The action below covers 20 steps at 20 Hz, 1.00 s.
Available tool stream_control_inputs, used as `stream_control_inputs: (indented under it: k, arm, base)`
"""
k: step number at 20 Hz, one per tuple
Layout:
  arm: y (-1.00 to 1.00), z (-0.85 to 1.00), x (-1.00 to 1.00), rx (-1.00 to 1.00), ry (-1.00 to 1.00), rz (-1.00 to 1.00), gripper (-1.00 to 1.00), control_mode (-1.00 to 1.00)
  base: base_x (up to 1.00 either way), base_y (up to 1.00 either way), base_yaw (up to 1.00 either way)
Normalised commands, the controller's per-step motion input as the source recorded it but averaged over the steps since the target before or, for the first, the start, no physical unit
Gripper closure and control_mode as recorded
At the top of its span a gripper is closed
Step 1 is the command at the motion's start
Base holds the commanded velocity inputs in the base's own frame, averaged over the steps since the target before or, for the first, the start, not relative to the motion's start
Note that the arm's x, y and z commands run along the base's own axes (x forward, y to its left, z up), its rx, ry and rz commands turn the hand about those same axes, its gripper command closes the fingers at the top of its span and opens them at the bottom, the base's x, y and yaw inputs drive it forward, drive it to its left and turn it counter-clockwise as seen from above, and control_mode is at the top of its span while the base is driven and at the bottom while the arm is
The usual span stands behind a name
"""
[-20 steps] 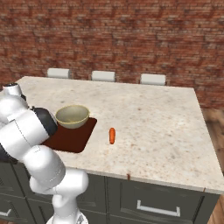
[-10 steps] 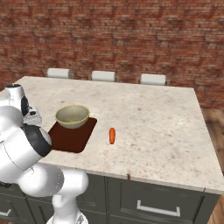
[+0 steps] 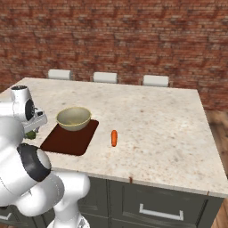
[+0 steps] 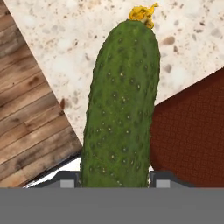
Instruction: Place the two vegetables and bowl onto the tray for setting up a vegetable dip station.
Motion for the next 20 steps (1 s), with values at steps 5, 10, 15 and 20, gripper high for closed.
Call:
stream_control_inputs:
  k: [5,10,15,20]
  arm:
    - [-0.37,0.01,-0.11,0.00,-0.09,0.27,1.00,-1.00]
    - [-0.42,0.00,-0.07,0.00,-0.03,0.23,1.00,-1.00]
    - [-0.50,0.05,-0.04,0.00,0.00,0.22,1.00,-1.00]
    - [-0.49,0.04,-0.05,0.00,0.00,0.21,1.00,-1.00]
  base:
    - [0.00,0.00,0.00]
    - [0.00,0.00,0.00]
    - [0.00,0.00,0.00]
    - [0.00,0.00,0.00]
